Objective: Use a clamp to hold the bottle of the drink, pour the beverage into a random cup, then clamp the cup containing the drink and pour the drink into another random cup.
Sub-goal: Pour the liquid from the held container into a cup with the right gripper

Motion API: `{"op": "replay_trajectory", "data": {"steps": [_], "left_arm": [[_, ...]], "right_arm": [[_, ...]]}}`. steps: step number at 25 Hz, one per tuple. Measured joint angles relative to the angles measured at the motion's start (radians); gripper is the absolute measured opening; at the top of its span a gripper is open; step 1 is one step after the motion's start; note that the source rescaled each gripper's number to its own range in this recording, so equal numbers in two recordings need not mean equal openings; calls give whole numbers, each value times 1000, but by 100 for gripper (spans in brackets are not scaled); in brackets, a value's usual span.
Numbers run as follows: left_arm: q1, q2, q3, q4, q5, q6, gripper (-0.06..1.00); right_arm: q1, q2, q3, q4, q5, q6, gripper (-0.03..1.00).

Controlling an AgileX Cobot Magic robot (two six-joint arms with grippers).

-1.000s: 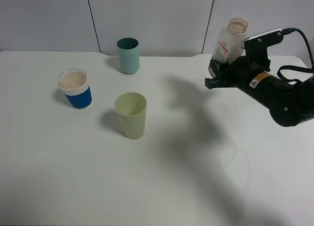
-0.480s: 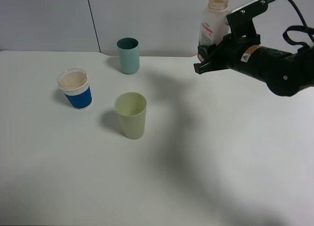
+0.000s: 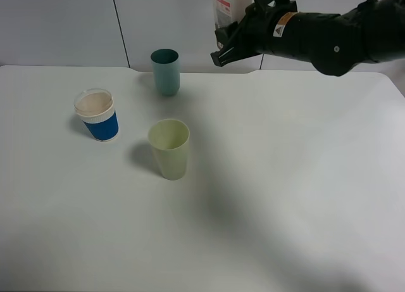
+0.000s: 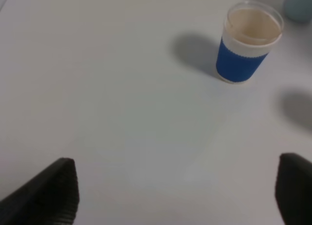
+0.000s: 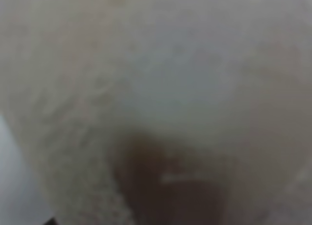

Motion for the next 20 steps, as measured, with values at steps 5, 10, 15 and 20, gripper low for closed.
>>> {"op": "replay_trajectory", "data": {"steps": [5, 10, 15, 20], "left_arm": [[0, 0, 0, 0, 0, 0, 88], [0, 0, 0, 0, 0, 0, 88], [0, 0, 0, 0, 0, 0, 88], [0, 0, 0, 0, 0, 0, 88]], "right_arm": [[35, 2, -69, -25, 116, -4, 0], [60, 2, -92, -59, 223, -11, 0], [76, 4, -92, -113, 328, -19, 0], [93, 5, -93, -181, 399, -23, 0]]}}
